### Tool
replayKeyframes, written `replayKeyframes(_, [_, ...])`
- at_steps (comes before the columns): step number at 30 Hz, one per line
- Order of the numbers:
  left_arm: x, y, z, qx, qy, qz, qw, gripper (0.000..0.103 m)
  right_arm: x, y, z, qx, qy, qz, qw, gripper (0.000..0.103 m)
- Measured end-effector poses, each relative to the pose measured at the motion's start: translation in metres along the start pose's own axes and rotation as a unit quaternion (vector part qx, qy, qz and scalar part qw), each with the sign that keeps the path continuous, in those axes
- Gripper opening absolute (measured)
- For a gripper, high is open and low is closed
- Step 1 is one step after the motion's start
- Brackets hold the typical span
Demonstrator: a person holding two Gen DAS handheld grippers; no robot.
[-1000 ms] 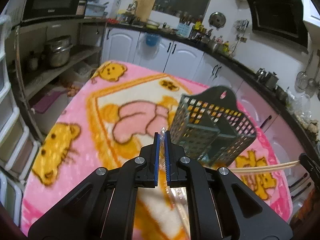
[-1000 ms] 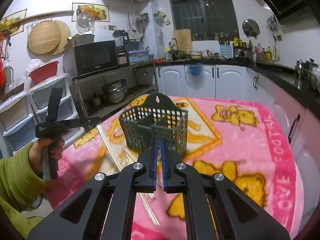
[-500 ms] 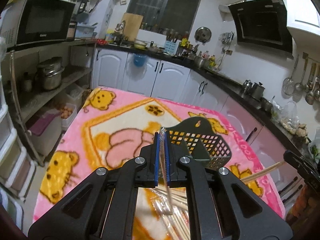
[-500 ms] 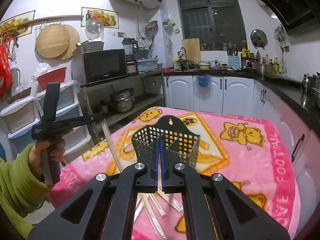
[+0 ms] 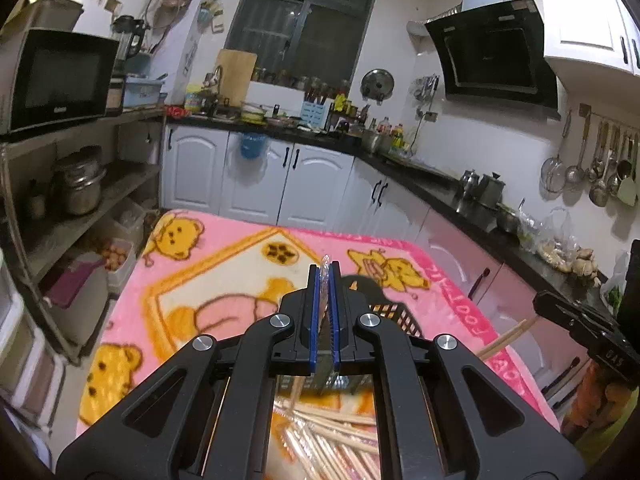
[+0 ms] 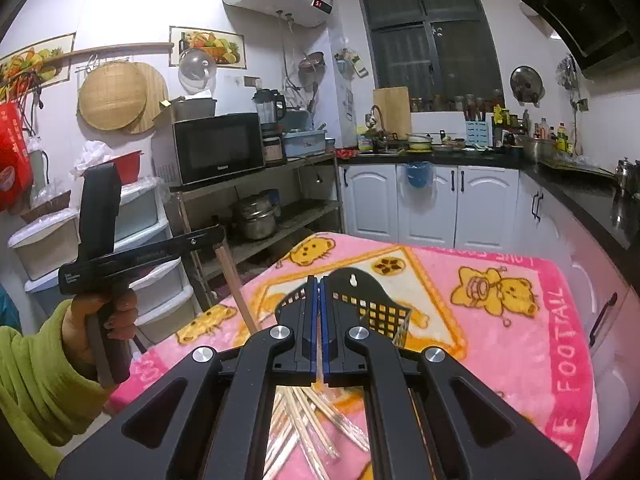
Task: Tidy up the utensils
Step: 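Lift the wrapped chopstick with the left gripper over the green caddy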
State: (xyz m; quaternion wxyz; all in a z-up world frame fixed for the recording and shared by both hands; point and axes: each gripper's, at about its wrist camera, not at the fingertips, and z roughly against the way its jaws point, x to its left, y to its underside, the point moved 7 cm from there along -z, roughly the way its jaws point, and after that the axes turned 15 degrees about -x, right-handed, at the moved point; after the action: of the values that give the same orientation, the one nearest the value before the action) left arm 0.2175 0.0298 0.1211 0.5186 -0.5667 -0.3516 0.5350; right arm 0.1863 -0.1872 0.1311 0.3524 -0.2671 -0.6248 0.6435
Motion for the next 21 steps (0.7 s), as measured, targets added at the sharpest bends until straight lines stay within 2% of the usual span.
replayKeyframes(15, [-0.027,-0.061,-0.001,-0.070,0.026,-0.005,0.9972,0.002,0.006,-0.072,-0.001,-0.059,-0.017,0.009,0.998,0.002])
replayKeyframes(21, [-0.034,-0.076,-0.017,-0.078,0.022,-0.011,0.9967,0.002,-0.001,-0.092,-0.009,-0.068,-0.007,0.013,0.998,0.002])
